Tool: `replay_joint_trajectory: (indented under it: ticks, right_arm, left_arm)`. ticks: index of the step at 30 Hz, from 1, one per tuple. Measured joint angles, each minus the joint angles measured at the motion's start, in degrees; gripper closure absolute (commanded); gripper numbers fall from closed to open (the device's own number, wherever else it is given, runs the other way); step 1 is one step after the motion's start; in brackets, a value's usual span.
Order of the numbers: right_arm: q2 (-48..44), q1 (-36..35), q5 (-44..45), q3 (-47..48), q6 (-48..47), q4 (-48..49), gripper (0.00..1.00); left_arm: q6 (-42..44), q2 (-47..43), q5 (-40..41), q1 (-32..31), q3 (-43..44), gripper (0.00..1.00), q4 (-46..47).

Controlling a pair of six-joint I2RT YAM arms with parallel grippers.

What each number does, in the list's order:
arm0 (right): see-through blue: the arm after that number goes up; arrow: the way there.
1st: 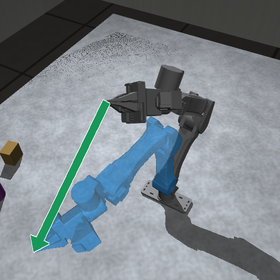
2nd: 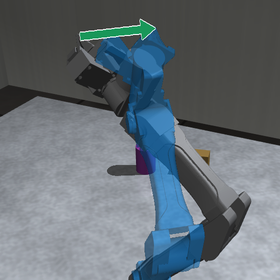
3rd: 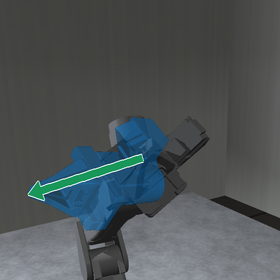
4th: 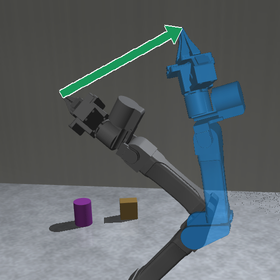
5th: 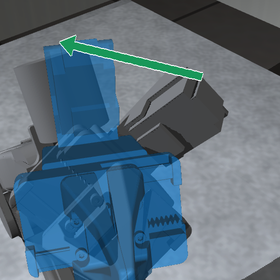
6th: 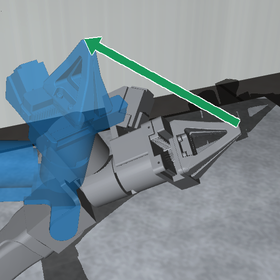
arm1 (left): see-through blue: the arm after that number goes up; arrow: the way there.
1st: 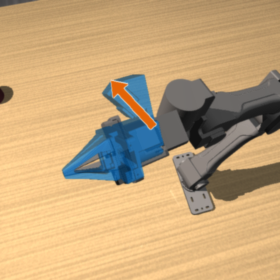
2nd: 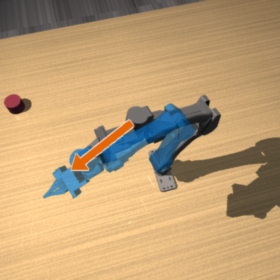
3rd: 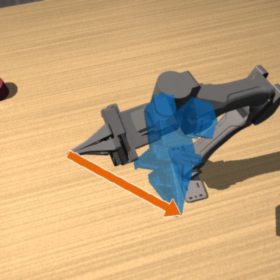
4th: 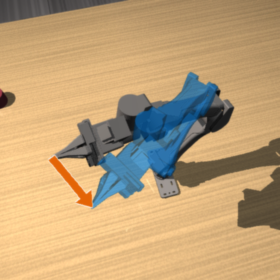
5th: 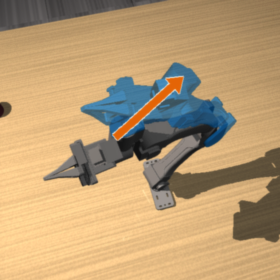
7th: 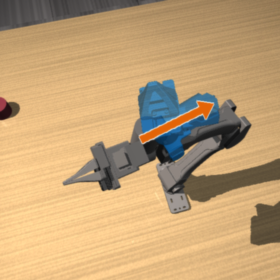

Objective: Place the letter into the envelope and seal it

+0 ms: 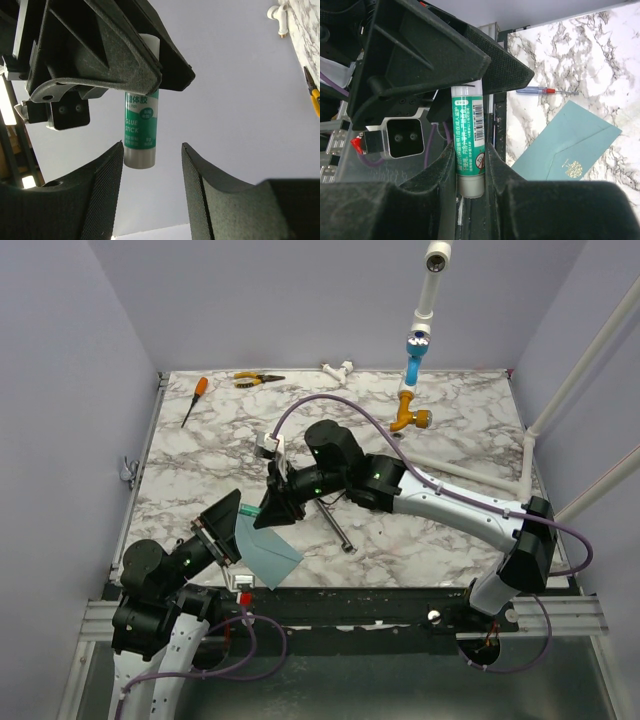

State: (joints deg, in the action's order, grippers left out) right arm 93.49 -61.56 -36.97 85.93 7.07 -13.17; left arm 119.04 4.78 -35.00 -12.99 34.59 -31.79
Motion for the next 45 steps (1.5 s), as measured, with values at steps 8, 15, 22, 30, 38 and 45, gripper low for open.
replay_joint_trajectory:
  ticks: [8,15,22,30,38,45]
  right_arm:
    - [0.3,-0.2,0.0,0.2,0.0,0.0,0.99]
    - [0.7,-0.2,0.0,0.3,0.0,0.0,0.99]
    - [1.6,-0.5,1.8,1.1,-0.7,-1.1,0.99]
    - [1.8,-5.4,10.5,1.9,-10.1,-2.6,0.99]
    - [0.3,-8.2,15.2,-1.1,-19.3,0.5,0.99]
    - [-2.4,-8.6,18.2,-4.2,-24.3,2.3,0.99]
  left_arm:
    - [0.4,0.0,0.2,0.0,0.0,0.91,0.8]
    - [0.6,-0.2,0.4,0.0,-0.1,1.0,0.2]
    - [0.5,-0.5,1.7,0.0,0.9,1.0,-4.2]
    - [0.3,7.8,5.2,0.0,15.8,1.0,-26.9]
    - [-13.8,22.6,4.4,0.0,31.0,1.0,-45.5]
    - [-31.8,31.0,1.1,-0.4,36.4,1.0,-49.7]
